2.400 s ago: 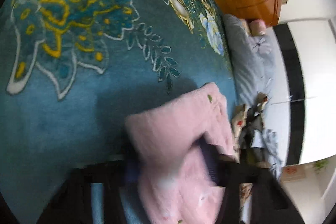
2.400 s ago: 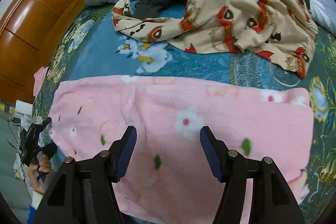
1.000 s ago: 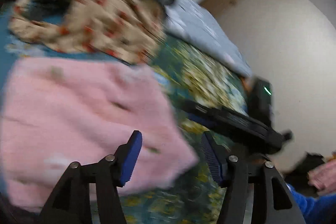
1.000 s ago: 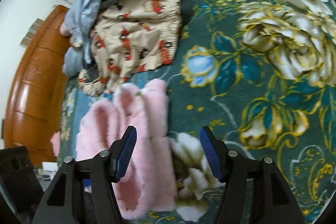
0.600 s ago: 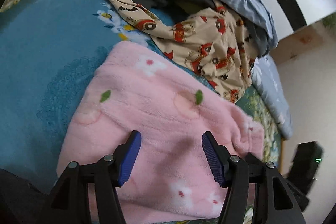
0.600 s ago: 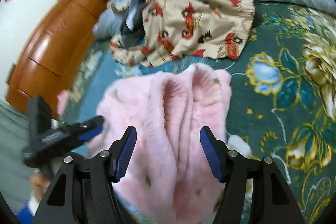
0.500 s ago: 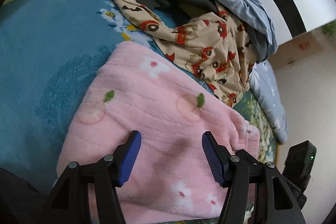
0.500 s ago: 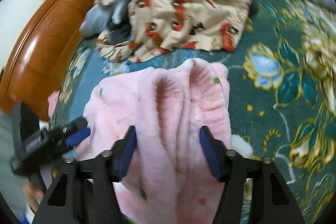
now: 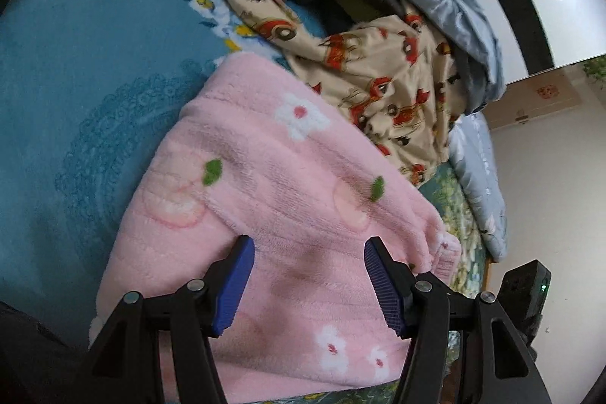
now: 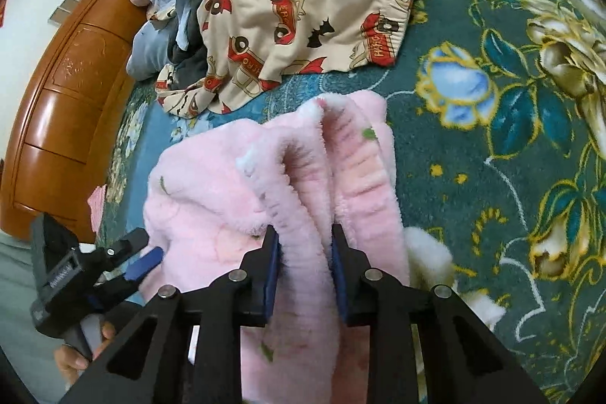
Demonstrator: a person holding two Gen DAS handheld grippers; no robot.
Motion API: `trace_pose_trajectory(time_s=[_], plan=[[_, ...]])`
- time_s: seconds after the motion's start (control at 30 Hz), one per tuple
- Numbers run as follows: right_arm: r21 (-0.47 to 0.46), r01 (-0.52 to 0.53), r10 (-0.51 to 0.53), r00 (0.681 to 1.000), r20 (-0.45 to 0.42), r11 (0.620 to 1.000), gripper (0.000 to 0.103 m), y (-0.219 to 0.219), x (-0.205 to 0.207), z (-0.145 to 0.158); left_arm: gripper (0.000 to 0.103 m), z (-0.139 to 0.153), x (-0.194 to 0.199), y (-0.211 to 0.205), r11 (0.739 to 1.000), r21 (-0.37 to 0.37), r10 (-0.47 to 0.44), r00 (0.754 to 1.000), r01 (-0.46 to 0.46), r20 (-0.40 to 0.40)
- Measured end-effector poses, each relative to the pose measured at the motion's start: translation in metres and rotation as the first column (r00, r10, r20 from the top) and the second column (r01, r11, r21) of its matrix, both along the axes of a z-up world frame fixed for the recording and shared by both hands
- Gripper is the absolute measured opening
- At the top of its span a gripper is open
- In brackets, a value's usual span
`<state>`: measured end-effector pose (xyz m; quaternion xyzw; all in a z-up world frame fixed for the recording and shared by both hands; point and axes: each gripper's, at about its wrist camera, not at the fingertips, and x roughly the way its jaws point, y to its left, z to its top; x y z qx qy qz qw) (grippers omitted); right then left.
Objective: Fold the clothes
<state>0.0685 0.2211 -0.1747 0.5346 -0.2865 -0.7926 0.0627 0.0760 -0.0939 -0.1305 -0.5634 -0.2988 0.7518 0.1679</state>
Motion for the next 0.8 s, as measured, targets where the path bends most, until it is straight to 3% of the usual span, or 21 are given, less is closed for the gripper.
trace_pose_trajectory(time_s=[0.1, 0.2, 0.33, 0.5, 0.63, 0.8], plan=[[0.035, 0.01, -0.009, 0.999, -0.036, 0.999, 0.029, 0.004, 0.005, 0.024, 0.065, 0.005, 0.003, 0.0, 1.0, 0.016, -0.008, 1.0, 0.008, -0.031], [0.071, 0.019, -0.013, 0.997, -0.077, 0.997, 0.029, 0.007, 0.01, 0.048, 0.065, 0.001, 0.001, 0.004, 1.0, -0.01, -0.023, 1.0, 0.023, -0.003], [0.085, -0.052, 0.064, 0.987, -0.15, 0.995, 0.029, -0.013, 0.009, 0.063, 0.065, -0.001, 0.0, 0.007, 0.999, -0.028, -0.035, 0.999, 0.035, 0.011], [0.074, -0.13, 0.135, 0.988, -0.072, 0.989, 0.03, -0.038, -0.001, 0.027, 0.065, -0.004, 0.0, 0.008, 0.999, -0.019, -0.037, 0.999, 0.038, 0.026], [-0.053, -0.061, 0.061, 0.998, -0.006, 0.997, 0.03, -0.026, -0.004, -0.011, 0.069, -0.008, 0.0, 0.008, 0.999, 0.009, -0.039, 0.998, 0.038, 0.042], [-0.084, -0.082, 0.081, 0.997, -0.016, 0.993, 0.031, -0.022, -0.001, 0.006, 0.071, 0.004, 0.002, 0.001, 0.996, 0.084, -0.023, 1.0, 0.025, -0.015]])
